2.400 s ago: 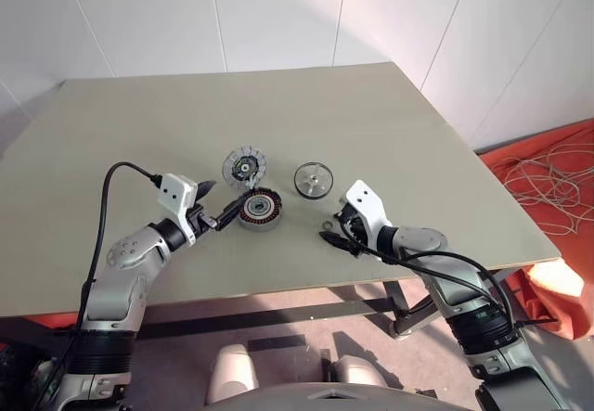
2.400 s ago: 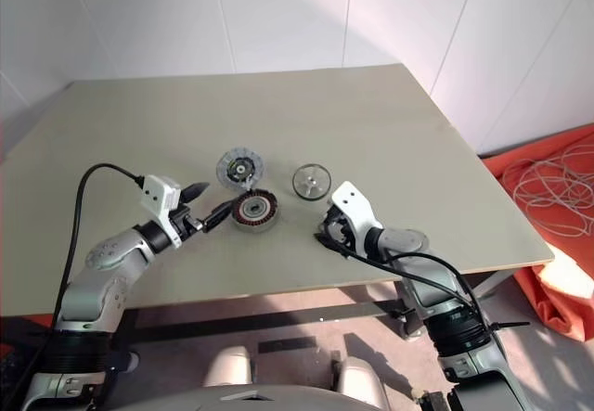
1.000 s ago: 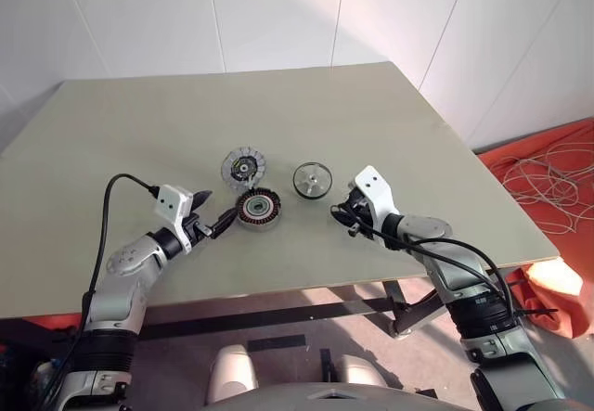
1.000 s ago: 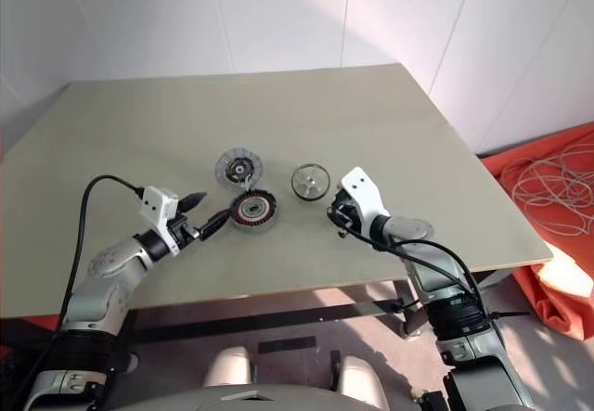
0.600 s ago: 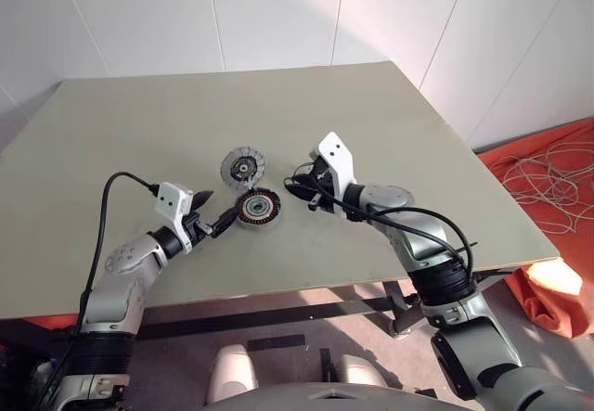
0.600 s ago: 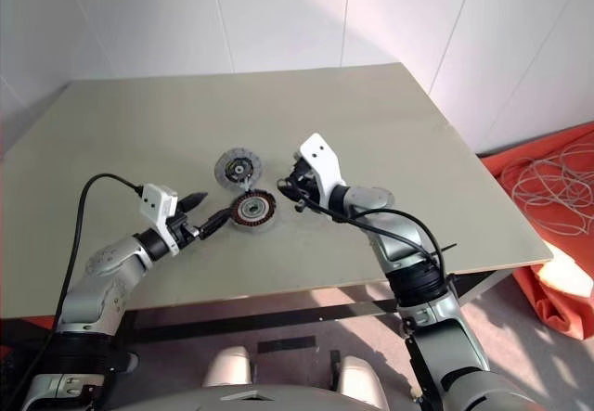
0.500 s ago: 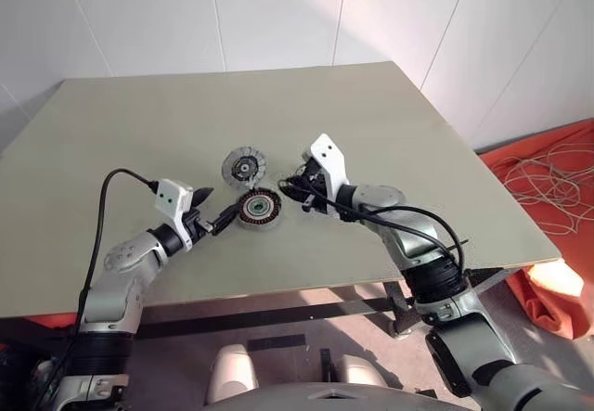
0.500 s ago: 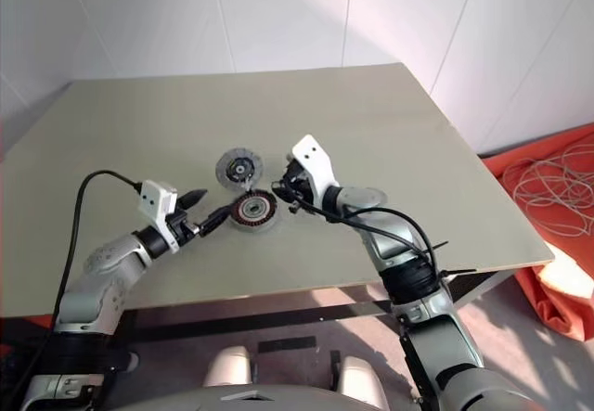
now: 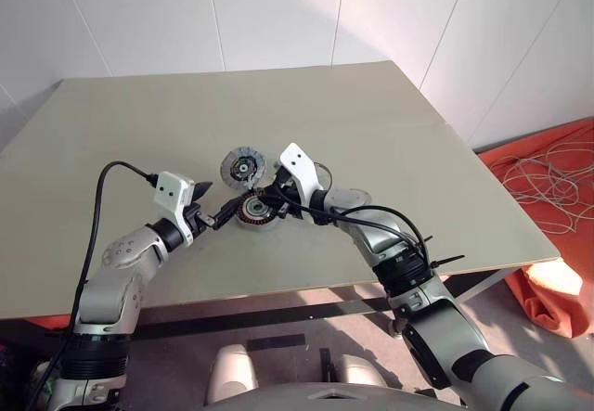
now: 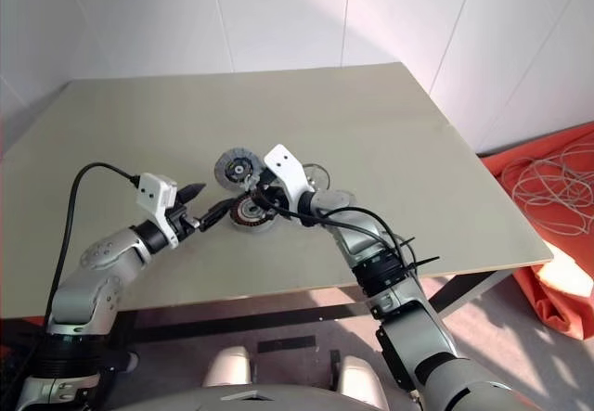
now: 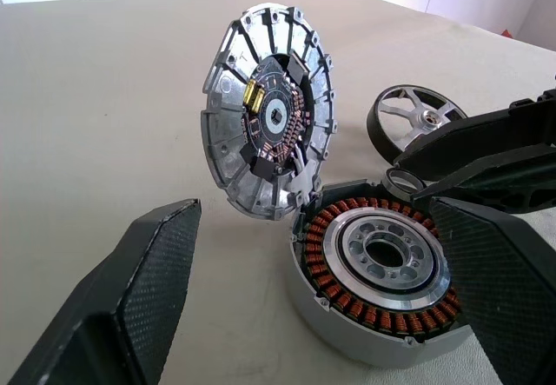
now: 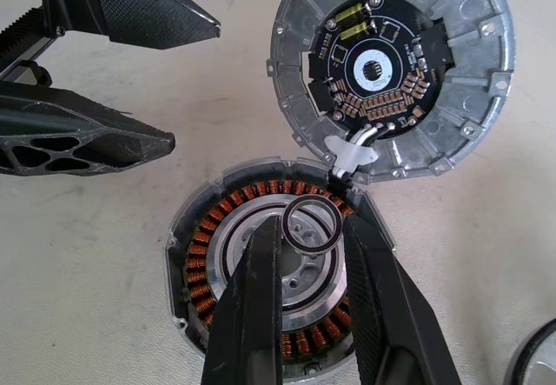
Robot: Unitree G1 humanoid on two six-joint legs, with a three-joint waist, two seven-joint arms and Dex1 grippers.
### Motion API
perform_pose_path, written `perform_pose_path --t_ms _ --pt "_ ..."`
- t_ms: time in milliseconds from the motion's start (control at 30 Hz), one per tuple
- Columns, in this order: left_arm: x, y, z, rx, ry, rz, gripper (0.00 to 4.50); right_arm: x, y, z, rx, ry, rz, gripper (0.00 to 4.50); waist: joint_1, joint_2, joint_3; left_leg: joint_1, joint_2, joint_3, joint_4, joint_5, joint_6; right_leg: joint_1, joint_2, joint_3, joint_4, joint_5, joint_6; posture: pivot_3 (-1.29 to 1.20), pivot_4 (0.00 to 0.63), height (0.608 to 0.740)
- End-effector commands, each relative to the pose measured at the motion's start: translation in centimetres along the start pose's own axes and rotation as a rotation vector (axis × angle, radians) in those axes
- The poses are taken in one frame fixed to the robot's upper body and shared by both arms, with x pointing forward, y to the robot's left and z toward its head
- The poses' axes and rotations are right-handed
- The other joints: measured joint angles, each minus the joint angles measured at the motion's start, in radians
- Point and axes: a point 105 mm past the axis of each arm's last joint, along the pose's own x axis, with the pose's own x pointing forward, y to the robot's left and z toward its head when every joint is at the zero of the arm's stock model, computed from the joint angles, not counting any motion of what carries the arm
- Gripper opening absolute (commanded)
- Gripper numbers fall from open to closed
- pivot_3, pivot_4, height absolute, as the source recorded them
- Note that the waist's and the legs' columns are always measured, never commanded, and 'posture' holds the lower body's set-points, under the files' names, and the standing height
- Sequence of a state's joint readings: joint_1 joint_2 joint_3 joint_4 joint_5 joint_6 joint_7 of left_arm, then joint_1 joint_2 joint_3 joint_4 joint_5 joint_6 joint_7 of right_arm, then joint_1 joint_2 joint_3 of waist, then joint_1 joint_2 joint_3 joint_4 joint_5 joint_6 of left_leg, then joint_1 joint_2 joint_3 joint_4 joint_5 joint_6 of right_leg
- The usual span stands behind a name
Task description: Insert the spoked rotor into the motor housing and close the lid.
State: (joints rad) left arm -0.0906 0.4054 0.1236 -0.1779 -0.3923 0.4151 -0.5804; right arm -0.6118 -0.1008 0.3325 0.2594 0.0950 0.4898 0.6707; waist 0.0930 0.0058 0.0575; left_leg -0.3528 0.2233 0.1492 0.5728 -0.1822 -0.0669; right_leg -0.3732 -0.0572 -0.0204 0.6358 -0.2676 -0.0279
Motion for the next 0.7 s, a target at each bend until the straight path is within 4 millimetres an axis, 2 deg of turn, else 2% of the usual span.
perform_pose_path --t_ms 33,333,700 --pt "-0.4 0.4 0.7 0.026 -0.014 0.027 4.50 0.2 0.3 1.7 -0.052 -0.043 0.012 0.73 0.000 0.000 0.000 0.000 0.000 0.000 0.000 0.000 0.000 0.000 0.000 0.000 0.000 0.000 0.000 0.00 0.000 0.740" --pt "-1.0 1.4 -0.1 0.018 0.008 0.063 4.50 0.6 0.7 1.4 -0.055 -0.030 0.033 0.73 0.000 0.000 0.000 0.000 0.000 0.000 0.000 0.000 0.000 0.000 0.000 0.000 0.000 0.000 0.000 0.00 0.000 0.740" --pt "-1.0 1.9 -1.4 0.023 0.010 0.068 4.50 1.2 0.2 0.1 -0.026 0.003 0.015 0.73 0.000 0.000 0.000 0.000 0.000 0.000 0.000 0.000 -0.001 0.000 0.000 0.000 0.000 0.000 0.000 0.00 0.000 0.740"
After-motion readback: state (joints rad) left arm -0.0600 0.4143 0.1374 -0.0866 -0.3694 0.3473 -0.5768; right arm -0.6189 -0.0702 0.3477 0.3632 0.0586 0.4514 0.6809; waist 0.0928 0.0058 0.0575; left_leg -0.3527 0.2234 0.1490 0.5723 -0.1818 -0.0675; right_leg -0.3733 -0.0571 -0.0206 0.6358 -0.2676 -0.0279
